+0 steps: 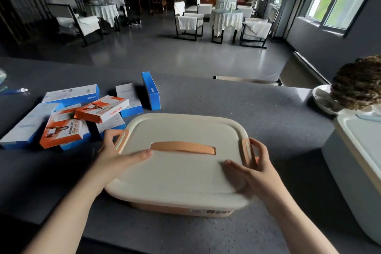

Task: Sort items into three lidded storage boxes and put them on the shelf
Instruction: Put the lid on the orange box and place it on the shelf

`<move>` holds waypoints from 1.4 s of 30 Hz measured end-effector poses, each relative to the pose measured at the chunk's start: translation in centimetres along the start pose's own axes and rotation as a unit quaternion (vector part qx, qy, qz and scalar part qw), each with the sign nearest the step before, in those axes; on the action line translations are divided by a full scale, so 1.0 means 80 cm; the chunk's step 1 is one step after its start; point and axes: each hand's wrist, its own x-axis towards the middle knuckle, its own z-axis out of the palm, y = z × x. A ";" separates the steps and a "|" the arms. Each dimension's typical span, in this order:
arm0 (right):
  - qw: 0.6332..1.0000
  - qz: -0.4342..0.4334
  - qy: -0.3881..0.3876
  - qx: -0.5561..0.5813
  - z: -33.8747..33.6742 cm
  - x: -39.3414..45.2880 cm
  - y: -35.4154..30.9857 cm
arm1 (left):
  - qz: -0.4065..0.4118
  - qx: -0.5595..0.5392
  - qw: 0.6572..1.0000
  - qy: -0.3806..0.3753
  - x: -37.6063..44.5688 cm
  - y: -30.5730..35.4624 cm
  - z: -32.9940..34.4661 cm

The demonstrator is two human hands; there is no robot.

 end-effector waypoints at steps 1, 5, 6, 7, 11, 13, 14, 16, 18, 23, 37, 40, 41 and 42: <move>1.000 0.004 -0.002 0.004 0.000 0.001 0.000 | -0.003 0.000 1.000 -0.004 0.002 0.000 -0.001; 0.998 0.002 0.005 0.065 0.005 0.000 0.004 | -0.008 0.006 1.000 -0.019 0.008 0.000 -0.005; 0.995 0.005 0.005 0.102 0.006 -0.002 0.005 | -0.006 0.004 1.000 -0.019 0.008 0.000 -0.005; 0.990 0.008 0.004 0.142 0.007 -0.002 0.007 | -0.002 -0.004 1.000 -0.016 0.007 0.001 -0.005; 0.981 0.008 -0.022 0.191 0.003 0.001 0.008 | -0.006 -0.059 0.998 0.007 0.003 0.003 -0.003; 0.982 0.005 -0.027 0.189 0.001 0.002 0.006 | -0.007 -0.067 0.998 0.021 0.000 0.003 -0.003; 0.982 0.000 -0.029 0.185 0.000 0.001 0.004 | -0.010 -0.069 0.997 0.029 -0.003 0.004 -0.003; 0.984 -0.012 -0.037 0.171 0.001 0.000 -0.001 | -0.021 -0.083 0.995 0.051 -0.012 0.000 -0.005; 0.986 -0.026 -0.050 0.156 0.004 0.001 -0.011 | -0.024 -0.103 0.991 0.080 -0.026 -0.005 -0.011; 0.980 -0.061 -0.131 0.137 0.031 0.019 -0.053 | 0.003 -0.141 0.978 0.155 -0.064 -0.010 -0.055; 0.896 -0.070 -0.415 0.141 0.331 -0.024 -0.103 | -0.111 -0.192 0.882 0.415 -0.200 -0.167 -0.252; 0.861 -0.065 -0.483 0.144 0.414 -0.054 -0.120 | -0.146 -0.164 0.842 0.492 -0.231 -0.211 -0.297; 0.850 -0.068 -0.503 0.144 0.441 -0.066 -0.126 | -0.154 -0.156 0.828 0.516 -0.241 -0.226 -0.313; 0.841 -0.072 -0.517 0.140 0.466 -0.078 -0.131 | -0.161 -0.152 0.814 0.537 -0.251 -0.242 -0.327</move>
